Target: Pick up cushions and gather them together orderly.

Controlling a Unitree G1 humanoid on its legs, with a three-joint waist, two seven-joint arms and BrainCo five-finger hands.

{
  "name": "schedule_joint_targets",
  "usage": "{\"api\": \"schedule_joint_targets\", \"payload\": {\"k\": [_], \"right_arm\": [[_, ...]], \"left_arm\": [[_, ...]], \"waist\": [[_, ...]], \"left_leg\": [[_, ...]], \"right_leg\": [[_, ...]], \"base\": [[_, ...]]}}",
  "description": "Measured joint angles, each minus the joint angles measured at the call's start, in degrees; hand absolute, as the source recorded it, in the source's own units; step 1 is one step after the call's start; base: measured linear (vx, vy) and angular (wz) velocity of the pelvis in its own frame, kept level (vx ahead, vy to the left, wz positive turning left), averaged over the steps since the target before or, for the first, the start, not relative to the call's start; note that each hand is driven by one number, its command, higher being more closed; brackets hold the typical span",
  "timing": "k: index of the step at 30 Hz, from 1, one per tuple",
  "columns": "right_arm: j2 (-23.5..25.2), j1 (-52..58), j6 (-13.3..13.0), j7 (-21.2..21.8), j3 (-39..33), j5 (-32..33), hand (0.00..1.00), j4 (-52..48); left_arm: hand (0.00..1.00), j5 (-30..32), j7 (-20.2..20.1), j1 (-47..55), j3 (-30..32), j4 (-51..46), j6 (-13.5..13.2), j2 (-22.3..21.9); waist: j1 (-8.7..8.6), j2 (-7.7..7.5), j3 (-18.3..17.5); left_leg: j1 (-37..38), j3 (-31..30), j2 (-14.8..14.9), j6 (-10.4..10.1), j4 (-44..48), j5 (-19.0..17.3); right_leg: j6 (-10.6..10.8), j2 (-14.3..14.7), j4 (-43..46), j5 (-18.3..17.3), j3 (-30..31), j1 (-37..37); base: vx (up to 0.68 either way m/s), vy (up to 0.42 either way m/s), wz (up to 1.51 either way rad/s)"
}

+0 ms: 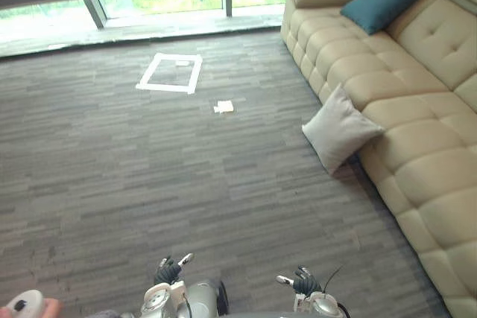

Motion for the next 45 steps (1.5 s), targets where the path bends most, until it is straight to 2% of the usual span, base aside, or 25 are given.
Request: {"api": "schedule_joint_targets", "payload": {"k": [2, 5, 8, 9, 10, 11, 12, 13, 14, 15, 17, 18, 20, 22, 23, 26, 27, 30, 33, 36, 38, 42, 43, 44, 45], "right_arm": [[0.10, 0.35, -0.60, 0.16, -1.15, 0.05, 0.00, -2.53], [0.01, 0.22, -1.06, 0.17, -3.04, 0.15, 0.00, -3.35], [-0.03, -0.43, -1.06, 0.18, -4.45, 0.14, 0.00, -3.12], [-0.42, -0.79, -1.06, 0.20, -4.42, 0.11, 0.00, -2.24], [-1.45, -1.29, -0.97, 0.22, -4.39, 0.03, 0.00, -2.09], [-1.74, -1.62, -0.86, 0.20, -4.38, 0.01, 0.00, -1.96], [-2.16, -1.95, -0.57, 0.19, -4.40, 0.02, 0.00, -2.21], [-2.47, -2.20, -0.56, 0.19, -4.36, 0.05, 0.00, -2.31], [-2.68, -2.49, -0.55, 0.17, -4.31, 0.09, 0.00, -2.20], [-2.70, -2.97, -0.09, 0.13, -3.78, 0.15, 0.00, -1.86], [-1.76, -3.16, 0.08, 0.01, -1.06, 0.30, 0.00, -0.93], [-1.57, -3.11, 0.09, 0.03, -0.48, 0.32, 0.00, -0.85], [-0.49, -3.13, 0.13, -0.04, 0.08, 1.93, 0.00, 0.17], [-0.35, -3.04, 0.13, -0.26, 0.10, 2.03, 0.00, 0.10], [-0.34, -2.97, 0.09, -0.52, 0.12, 2.05, 0.00, 0.10], [-0.73, -2.09, 0.00, -1.02, 0.93, 2.00, 0.00, 0.16], [-0.86, -2.03, 0.06, -1.03, 1.37, 2.00, 0.00, 0.30], [0.48, -0.49, 0.09, -0.95, 3.37, 1.97, 0.00, -0.04], [0.91, -0.76, 0.02, -0.43, 5.50, 1.97, 0.00, -0.35], [0.59, -1.00, -0.31, -0.20, 5.56, 1.93, 0.00, -2.34], [0.29, -1.44, -0.53, -0.09, 5.40, 1.92, 0.00, -2.12], [-0.25, -2.75, -1.16, 0.10, 1.43, 2.05, 0.00, -0.52], [-0.48, -2.78, -1.37, 0.08, 0.77, 2.18, 0.00, 0.24], [-1.56, -3.38, -1.53, 0.10, -0.43, 2.31, 0.00, 0.29], [-1.89, -3.38, -1.54, 0.07, -0.81, 2.31, 0.00, 0.42]], "left_arm": [[0.00, 0.00, -0.01, -1.03, -0.96, 0.97, 0.56, -0.52], [0.00, 0.05, -0.06, -1.70, -1.63, 2.10, 0.81, -1.39], [0.00, 0.49, -0.22, -1.68, -2.75, 2.19, 0.92, -3.29], [0.00, 1.05, -0.46, -1.52, -2.77, 2.53, 0.92, -3.98], [0.00, 1.18, -0.76, -1.73, -3.44, 2.70, 1.06, -4.25], [0.00, 1.32, -0.73, -1.72, -3.35, 2.66, 1.04, -4.31], [0.00, 2.04, -0.56, -1.98, -2.94, 2.61, 1.03, -4.28], [0.00, 2.34, -0.56, -2.02, -2.34, 2.58, 1.06, -4.39], [0.00, 2.34, -0.57, -2.02, -2.01, 2.32, 1.06, -4.37], [0.00, 2.30, -0.56, -2.06, -1.03, 1.96, 1.00, -4.33], [0.00, 2.27, -0.54, -1.76, 0.09, 0.09, 0.64, -3.95], [0.00, 2.26, -0.54, -1.70, 0.06, -0.26, 0.57, -3.85], [0.00, 2.21, -0.51, -1.60, 0.25, -1.49, 0.44, -4.25], [0.00, 2.20, -0.50, -1.63, 0.26, -1.76, 0.10, -4.52], [0.00, 2.19, -0.49, -1.66, 0.26, -1.77, -0.26, -4.51], [0.00, 2.16, -0.44, -1.64, 0.06, -1.09, -0.53, -4.55], [0.00, 2.17, -0.43, -1.68, 0.09, -1.00, -0.53, -4.48], [0.00, 2.24, -0.33, -1.96, 0.22, -0.16, -0.57, -2.75], [0.00, 2.19, -0.19, -2.41, 0.06, 0.25, -0.33, -2.30], [0.00, 1.36, 0.49, -2.91, -1.09, 1.57, -0.21, -2.18], [0.00, 0.20, 0.85, -3.45, -1.63, 2.91, -0.05, -2.04], [0.00, 0.31, 0.75, -4.39, -3.27, 5.60, -0.08, -1.58], [0.00, 0.57, 0.67, -4.36, -3.87, 5.75, -0.12, -1.27], [0.00, 0.70, 0.54, -4.61, -3.85, 6.12, -0.18, -2.30], [0.00, 1.00, 0.44, -4.58, -3.86, 6.05, -0.24, -2.44]], "waist": [[-0.82, 0.53, 0.37], [-2.11, 0.60, 0.46], [-3.38, 0.61, 0.53], [-3.82, 1.18, 0.69], [-3.81, 2.43, 0.15], [-3.72, 3.17, 0.17], [-3.92, 4.11, 0.70], [-3.97, 5.11, 1.44], [-4.06, 5.57, 1.81], [-3.78, 6.15, 2.34], [-3.10, 4.73, 3.71], [-2.94, 4.39, 3.72], [-2.15, 3.76, 3.53], [-1.74, 3.75, 3.48], [-1.31, 3.64, 3.39], [-1.25, 4.17, 2.44], [-1.08, 4.35, 2.11], [-0.52, -0.06, -0.29], [-0.43, -0.60, 0.31], [-0.42, 0.57, 1.58], [-0.65, 0.58, 1.63], [-1.62, 0.62, 1.97], [-1.87, 0.30, 2.22], [-2.30, 2.31, 2.62], [-2.31, 2.43, 2.66]], "left_leg": [[7.83, -0.32, -0.38, -0.66, -5.82, -2.36], [13.15, -1.72, -0.24, -0.73, -8.93, -3.34], [20.08, -3.66, -0.58, 0.03, -14.12, -3.81], [22.24, -6.61, -0.89, 0.03, -12.96, -3.81], [21.92, -7.32, 0.53, -0.99, -10.80, -3.19], [21.28, -7.77, 1.14, -1.93, -8.57, -2.64], [17.79, -9.41, 2.28, -5.48, 0.69, -0.51], [12.41, -10.60, 4.04, -11.18, 14.10, 3.24], [9.01, -11.66, 5.23, -14.37, 21.16, 6.59], [2.82, -11.21, 8.14, -15.62, 34.56, 8.48], [-2.59, -8.02, 9.92, -10.41, 40.82, 5.52], [-3.82, -7.27, 9.96, -9.24, 40.36, 4.77], [-9.32, -3.86, 10.68, -5.47, 30.38, 1.53], [-11.21, -5.82, 9.63, -5.70, 19.91, 0.92], [-12.03, -11.36, 7.66, -6.18, 10.53, 1.22], [-12.84, -22.45, 5.41, -7.45, -0.23, 4.63], [-12.68, -22.35, 5.41, -8.13, 0.60, 6.94], [-10.62, -13.59, 4.15, -6.02, 3.00, 5.31], [-5.61, -4.92, 4.33, -3.53, 0.67, 3.38], [1.28, 1.35, 4.84, -3.54, -4.80, 2.38], [4.83, 4.62, 4.90, -4.04, -7.88, 2.07], [8.19, 6.15, 4.56, -6.11, -10.27, 0.86], [9.47, 5.47, 3.90, -6.89, -10.77, 0.41], [11.96, 3.63, 5.37, -7.92, -11.24, 0.75], [11.83, 2.84, 5.41, -8.47, -10.36, 1.08]], "right_leg": [[-2.55, 1.58, 2.07, -6.69, -6.92, -11.15], [-5.39, 1.47, -9.33, -9.40, -15.68, -15.56], [-8.91, 3.00, -30.78, -4.85, -23.53, -16.15], [-16.00, 3.91, -32.25, -0.66, -23.06, -15.70], [-16.53, 4.12, -31.94, -2.41, -23.88, -14.78], [-16.58, 4.50, -31.71, -3.47, -24.00, -14.33], [-16.25, 5.16, -30.99, -6.11, -24.02, -13.05], [-16.32, 6.00, -32.20, -7.46, -23.61, -10.67], [-16.45, 6.87, -33.25, -8.02, -23.33, -9.09], [-16.84, 8.83, -35.71, -8.74, -22.27, -5.42], [-17.11, 10.66, -41.21, -9.13, -17.94, 2.51], [-17.09, 10.72, -42.38, -9.12, -16.99, 3.84], [-15.89, 10.70, -46.21, -9.21, -10.03, 8.02], [-14.85, 10.56, -47.39, -9.69, -5.56, 9.61], [-13.60, 10.33, -47.92, -10.73, -1.69, 10.64], [-10.21, 10.83, -46.43, -14.44, 5.36, 10.91], [-9.52, 10.82, -45.57, -15.33, 6.77, 10.83], [-7.12, 7.86, -38.77, -15.62, 11.57, 7.42], [-0.78, 6.87, -23.54, -12.26, 10.36, -2.41], [-2.32, 3.79, -16.84, -12.23, -3.31, -9.21], [-4.14, 3.42, -20.57, -12.75, -10.75, -11.36], [-8.02, 5.62, -37.28, -6.33, -14.29, -12.99], [-10.35, 5.46, -39.58, -0.63, -13.94, -12.09], [-11.38, 6.29, -38.16, -2.45, -14.94, -10.48], [-11.45, 6.25, -37.73, -3.85, -14.98, -10.22]], "base": [[0.47, 0.103, 0.12], [0.43, 0.011, 0.33], [0.69, -0.104, 0.57], [0.68, -0.141, 0.33], [0.67, -0.148, 0.22], [0.50, -0.135, 0.00], [0.61, -0.193, -0.06], [0.62, -0.168, -0.10], [0.61, -0.139, -0.44], [0.49, -0.065, -0.63], [0.53, -0.063, -1.00], [0.54, -0.007, -1.23], [0.43, 0.077, -1.39], [0.39, 0.175, -1.40], [0.40, 0.235, -1.37], [0.44, 0.359, -1.31], [0.49, 0.439, -1.33], [0.39, 0.365, -1.21], [0.24, 0.308, -1.42], [0.12, 0.199, -1.18], [0.13, 0.083, -0.82], [0.25, -0.059, -0.21], [0.36, -0.130, 0.23], [0.44, -0.166, 0.26], [0.37, -0.184, 0.21]]}}
